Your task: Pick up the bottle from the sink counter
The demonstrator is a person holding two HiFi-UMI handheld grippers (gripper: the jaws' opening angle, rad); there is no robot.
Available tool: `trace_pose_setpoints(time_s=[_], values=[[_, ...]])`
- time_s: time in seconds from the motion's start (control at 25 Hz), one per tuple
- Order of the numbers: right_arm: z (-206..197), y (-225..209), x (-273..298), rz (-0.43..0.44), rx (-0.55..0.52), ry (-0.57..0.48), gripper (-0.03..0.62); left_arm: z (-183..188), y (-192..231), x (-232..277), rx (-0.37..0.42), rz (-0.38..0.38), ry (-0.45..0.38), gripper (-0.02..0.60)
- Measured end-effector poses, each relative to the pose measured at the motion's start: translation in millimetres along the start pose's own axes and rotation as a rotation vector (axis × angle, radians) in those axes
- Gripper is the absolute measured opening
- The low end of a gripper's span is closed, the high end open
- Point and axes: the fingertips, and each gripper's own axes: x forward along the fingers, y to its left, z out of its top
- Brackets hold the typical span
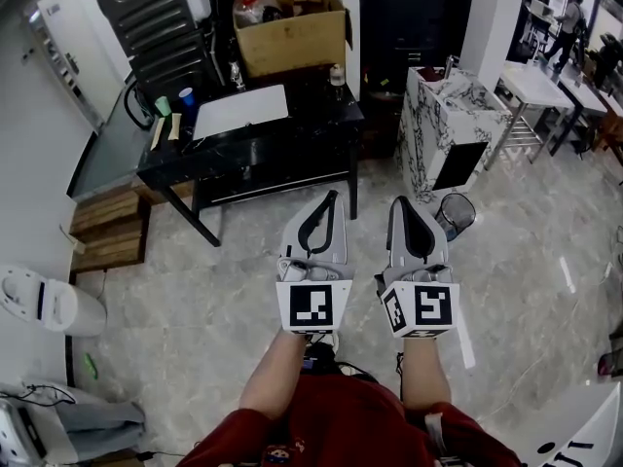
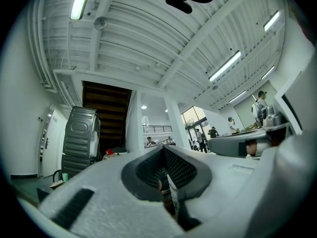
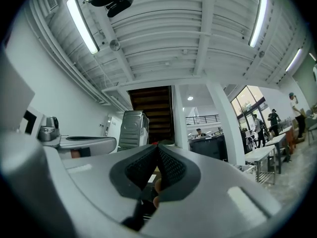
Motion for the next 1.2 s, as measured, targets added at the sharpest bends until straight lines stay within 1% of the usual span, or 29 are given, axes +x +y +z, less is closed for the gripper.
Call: trace_pose_setpoints(time_s=[0.12, 0.28, 0.4, 0.56, 0.88, 1.04, 1.2], values=[[-3.9, -0.4, 10.6, 0.002, -0.006, 0.002, 0.0, -3.9, 5.9, 6.9, 0.003, 0.005, -0.003, 0.003], [-13.1, -0.3, 29.2, 0.003, -0.016, 0.001, 0.002, -17.4, 20.1, 18.7, -0.017, 0.015, -0.003, 0.003], [-21.9, -0.9, 50.0, -0.001, -0.024, 0.004, 0.002, -28.6, 33.2, 34.4, -0.009, 0.01, -0.01, 0.003], [-33.1, -0.7, 86.1, 0.002, -0.039, 0.009, 0.001, -42.7, 54.0, 61.3, -0.007, 0.005, -0.012, 0.003], [-49.0, -7.2, 164.6, -0.025, -0.049, 0.022, 0.0, -70.0, 99.8, 122.4, -0.012, 0.002, -0.002, 0.003], [-58.6, -6.1, 199.6, -0.03, -0.05, 0.032, 0.002, -80.5, 122.2, 146.9, 0.016, -0.012, 0.002, 0.003], [-69.6, -0.3, 232.3, -0.035, -0.049, 0.045, 0.002, -93.3, 147.1, 166.2, -0.03, -0.01, 0.008, 0.003]])
